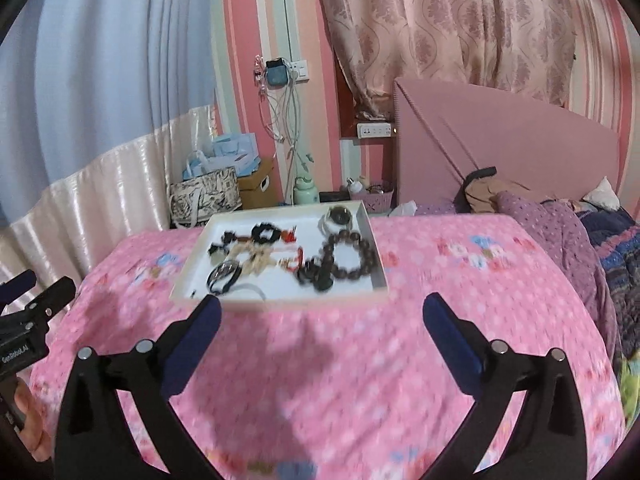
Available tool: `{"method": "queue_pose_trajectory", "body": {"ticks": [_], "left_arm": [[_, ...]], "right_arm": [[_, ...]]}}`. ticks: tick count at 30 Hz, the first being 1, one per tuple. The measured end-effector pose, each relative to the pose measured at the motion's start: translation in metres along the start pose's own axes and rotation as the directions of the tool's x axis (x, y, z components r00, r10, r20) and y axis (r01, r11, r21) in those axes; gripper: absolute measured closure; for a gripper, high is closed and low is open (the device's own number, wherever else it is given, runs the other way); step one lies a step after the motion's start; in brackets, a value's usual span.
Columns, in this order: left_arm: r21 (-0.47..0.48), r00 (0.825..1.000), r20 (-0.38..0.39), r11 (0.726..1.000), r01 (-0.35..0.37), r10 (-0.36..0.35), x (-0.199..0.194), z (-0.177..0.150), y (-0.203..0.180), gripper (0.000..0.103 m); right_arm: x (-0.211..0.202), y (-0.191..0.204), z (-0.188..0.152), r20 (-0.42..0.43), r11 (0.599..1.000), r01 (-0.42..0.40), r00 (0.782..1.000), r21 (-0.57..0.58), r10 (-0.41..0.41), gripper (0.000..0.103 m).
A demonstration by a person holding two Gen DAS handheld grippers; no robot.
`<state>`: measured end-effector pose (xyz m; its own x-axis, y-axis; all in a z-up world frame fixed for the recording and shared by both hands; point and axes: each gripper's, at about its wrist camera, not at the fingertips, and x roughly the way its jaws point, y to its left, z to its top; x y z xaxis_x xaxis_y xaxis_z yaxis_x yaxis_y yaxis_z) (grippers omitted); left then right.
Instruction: Organize jewelry
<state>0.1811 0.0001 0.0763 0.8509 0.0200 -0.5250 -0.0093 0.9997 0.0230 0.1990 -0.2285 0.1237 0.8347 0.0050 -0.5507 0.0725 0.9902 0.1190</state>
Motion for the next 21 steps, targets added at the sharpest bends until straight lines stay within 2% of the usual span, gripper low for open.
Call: {"method": "queue_pose_trajectory", "body": {"ticks": [5,10,16,21], "left_arm": [[-0.024,0.999,0.001,0.999,0.049,-0.049,-0.026,-0.037,0.003,0.003],[-0.016,0.998,0.027,0.998,0.055,-0.055,-0.035,-0.071,0.004,0.003],[0.014,0.999,0.037,1.000,0.003,-0.004,-0.027,-0.083,-0.003,0.003],[0.035,0.997,0.080,0.999,-0.024,0.021,-0.032,-0.087,-0.006,0.003]], "right_arm": [[-0.028,-0.001,-0.040,0.035,1.000,0.009,0.999,0.001,-0.009,0.002],[-0.028,0.003,-0.068,0.018,0.998,0.045,0.999,-0.044,-0.044,0.002],[-0.016,0.011,-0.084,0.003,0.992,0.085,0.996,-0.093,-0.085,0.002],[-0.016,0.008,-0.085,0.012,0.992,0.098,0.995,-0.081,-0.097,0.002]]}}
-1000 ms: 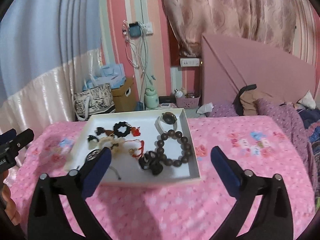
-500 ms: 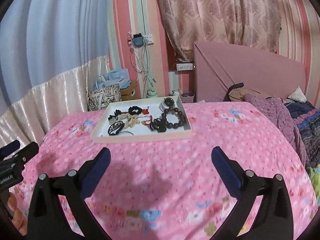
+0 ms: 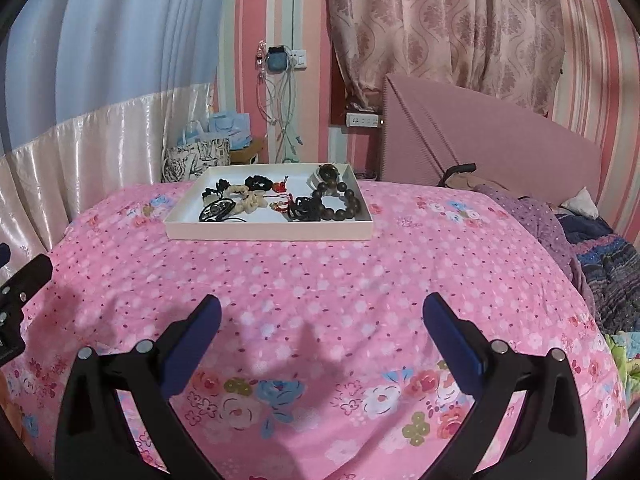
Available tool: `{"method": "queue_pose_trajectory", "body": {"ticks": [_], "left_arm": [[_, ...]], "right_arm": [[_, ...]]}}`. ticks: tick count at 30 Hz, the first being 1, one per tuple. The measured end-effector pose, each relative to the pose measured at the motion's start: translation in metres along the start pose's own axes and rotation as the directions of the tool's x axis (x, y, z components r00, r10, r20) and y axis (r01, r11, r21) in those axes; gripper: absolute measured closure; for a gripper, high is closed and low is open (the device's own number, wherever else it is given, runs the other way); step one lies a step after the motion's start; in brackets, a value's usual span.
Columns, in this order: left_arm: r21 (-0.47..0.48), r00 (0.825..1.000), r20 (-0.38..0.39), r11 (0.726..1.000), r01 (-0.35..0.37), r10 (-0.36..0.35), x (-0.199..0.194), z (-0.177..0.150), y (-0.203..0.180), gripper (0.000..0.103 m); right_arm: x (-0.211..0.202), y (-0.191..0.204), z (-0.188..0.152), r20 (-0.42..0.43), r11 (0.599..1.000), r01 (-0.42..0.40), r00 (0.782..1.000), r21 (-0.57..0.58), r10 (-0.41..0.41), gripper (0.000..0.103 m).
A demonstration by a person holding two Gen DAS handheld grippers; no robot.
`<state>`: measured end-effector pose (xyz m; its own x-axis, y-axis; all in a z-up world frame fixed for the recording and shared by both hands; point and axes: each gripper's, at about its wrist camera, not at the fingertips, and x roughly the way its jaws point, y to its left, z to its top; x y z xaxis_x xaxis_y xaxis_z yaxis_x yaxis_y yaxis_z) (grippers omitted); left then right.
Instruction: Organize jewelry
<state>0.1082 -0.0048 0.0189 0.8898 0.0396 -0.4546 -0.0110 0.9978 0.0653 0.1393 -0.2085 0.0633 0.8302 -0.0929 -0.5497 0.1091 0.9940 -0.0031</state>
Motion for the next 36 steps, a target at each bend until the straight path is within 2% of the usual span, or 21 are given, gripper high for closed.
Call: {"method": "queue_pose_trajectory", "body": {"ticks": [15,36], "left_arm": [[0.007,1.000,0.012,1.000,0.008,-0.008,-0.0002,-0.0035,-0.0025,0.003],[-0.017,1.000,-0.005,1.000,0.025,-0.025,0.0008,-0.0057,0.0018,0.003]], "right_arm": [[-0.0051,-0.0012,-0.0021,0.038,0.998,0.057,0.998,-0.007,-0.057,0.002],[-0.0072,-0.0033,-0.0021,0.043,0.998,0.068,0.997,-0.005,-0.067,0.002]]}}
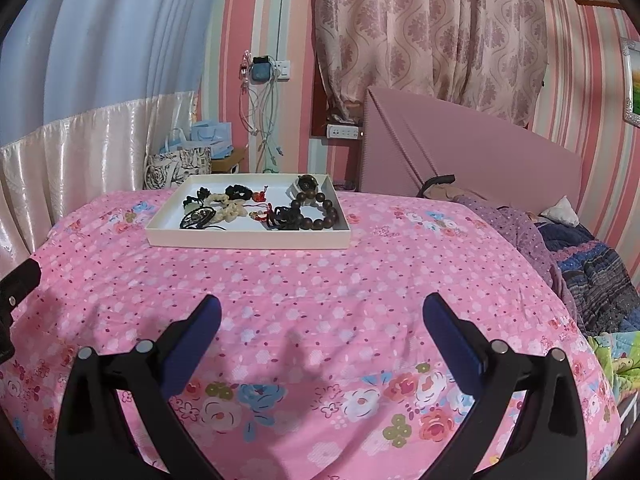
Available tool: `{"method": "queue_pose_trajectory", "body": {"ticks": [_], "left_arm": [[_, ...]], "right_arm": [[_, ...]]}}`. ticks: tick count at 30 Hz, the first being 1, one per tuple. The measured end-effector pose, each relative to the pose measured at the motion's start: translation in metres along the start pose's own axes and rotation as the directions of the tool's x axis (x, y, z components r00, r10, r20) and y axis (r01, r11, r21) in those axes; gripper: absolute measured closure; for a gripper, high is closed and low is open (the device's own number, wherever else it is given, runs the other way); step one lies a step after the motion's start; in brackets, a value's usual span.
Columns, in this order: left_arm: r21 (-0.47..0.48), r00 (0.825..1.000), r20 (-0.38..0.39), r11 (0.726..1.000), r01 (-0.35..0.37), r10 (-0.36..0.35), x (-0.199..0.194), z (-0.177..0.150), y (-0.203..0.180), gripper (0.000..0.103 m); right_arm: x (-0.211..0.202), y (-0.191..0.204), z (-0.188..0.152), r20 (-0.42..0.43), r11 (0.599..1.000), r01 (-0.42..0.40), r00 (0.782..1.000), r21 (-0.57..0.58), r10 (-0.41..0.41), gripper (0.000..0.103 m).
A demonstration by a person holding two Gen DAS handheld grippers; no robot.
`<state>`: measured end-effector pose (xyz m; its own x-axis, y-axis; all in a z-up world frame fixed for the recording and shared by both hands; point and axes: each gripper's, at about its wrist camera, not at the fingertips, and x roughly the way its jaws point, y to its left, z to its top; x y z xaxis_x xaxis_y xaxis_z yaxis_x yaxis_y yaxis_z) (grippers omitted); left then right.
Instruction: Organize jewelry
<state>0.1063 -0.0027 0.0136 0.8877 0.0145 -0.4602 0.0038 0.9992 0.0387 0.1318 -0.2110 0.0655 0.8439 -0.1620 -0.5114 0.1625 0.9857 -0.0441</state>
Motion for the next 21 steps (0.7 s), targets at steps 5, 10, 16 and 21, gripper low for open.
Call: {"method": "queue_pose_trajectory", "body": {"ticks": [5,10,16,21], "left_arm": [[-0.005,1.000,-0.001,1.000,-0.003,0.003,0.0003,0.0012,0.0008,0.003],[0.005,1.000,0.004,1.000,-0.011,0.011,-0.0012,0.0008,-0.0019,0.003],[0.001,1.000,0.000,1.000,-0.015,0.015,-0.0010,0.0015,-0.0011,0.003],[0.001,1.000,0.001,1.000,-0.019,0.019,-0.0018,0.0014,-0.0009,0.003]], "right_arm": [[0.0002,-0.0029,-0.0003,0.001,1.000,0.007,1.000,0.009,-0.007,0.002],[0.0001,-0.0028,-0.0003,0.001,1.000,0.008,1.000,0.009,-0.008,0.002],[-0.0002,-0.0030,0.0000,0.002,1.000,0.008,1.000,0.009,-0.008,0.002],[-0.0003,-0.0027,0.0001,0.002,1.000,0.010,1.000,0.008,-0.010,0.002]]}}
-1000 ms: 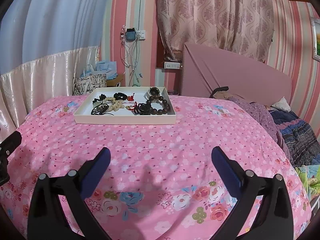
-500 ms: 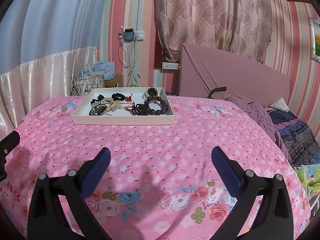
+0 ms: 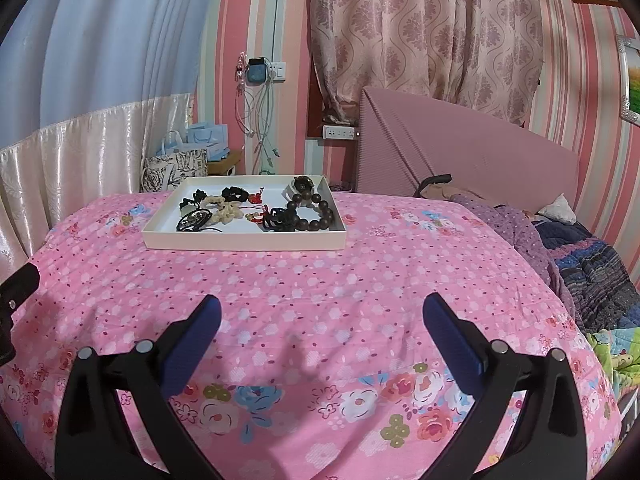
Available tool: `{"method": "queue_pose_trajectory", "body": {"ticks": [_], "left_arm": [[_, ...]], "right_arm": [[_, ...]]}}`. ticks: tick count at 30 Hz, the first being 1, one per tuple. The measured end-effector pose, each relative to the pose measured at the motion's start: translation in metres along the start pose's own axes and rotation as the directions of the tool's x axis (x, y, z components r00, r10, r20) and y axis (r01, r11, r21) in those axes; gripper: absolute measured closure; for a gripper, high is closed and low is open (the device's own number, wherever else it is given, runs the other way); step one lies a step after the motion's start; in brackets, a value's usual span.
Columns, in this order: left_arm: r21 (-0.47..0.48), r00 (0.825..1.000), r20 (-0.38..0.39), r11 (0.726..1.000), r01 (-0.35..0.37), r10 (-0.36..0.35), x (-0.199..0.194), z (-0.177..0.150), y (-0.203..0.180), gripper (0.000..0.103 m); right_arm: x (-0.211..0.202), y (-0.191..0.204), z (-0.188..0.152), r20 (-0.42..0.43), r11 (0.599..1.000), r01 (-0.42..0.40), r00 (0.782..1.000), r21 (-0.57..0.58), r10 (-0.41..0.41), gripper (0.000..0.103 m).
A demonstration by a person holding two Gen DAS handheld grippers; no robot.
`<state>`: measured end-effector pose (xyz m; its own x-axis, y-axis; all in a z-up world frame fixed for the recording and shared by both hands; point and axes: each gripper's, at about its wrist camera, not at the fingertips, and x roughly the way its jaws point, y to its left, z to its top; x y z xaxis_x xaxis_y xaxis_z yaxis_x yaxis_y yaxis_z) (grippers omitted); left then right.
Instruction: Organize jewelry
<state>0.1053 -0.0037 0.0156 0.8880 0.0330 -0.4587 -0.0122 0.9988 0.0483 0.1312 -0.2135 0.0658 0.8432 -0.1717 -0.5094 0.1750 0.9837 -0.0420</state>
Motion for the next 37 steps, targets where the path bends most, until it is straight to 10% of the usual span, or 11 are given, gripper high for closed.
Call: {"method": "queue_pose_trajectory", "body": {"ticks": [37], "left_arm": [[0.015,1.000,-0.014,1.000,0.000,0.001,0.0027,-0.0019,-0.0026,0.003]], "right_arm": [[-0.0001,-0.0013,0.0003,0.000,1.000,0.006,1.000,-0.001,-0.006,0.002]]}}
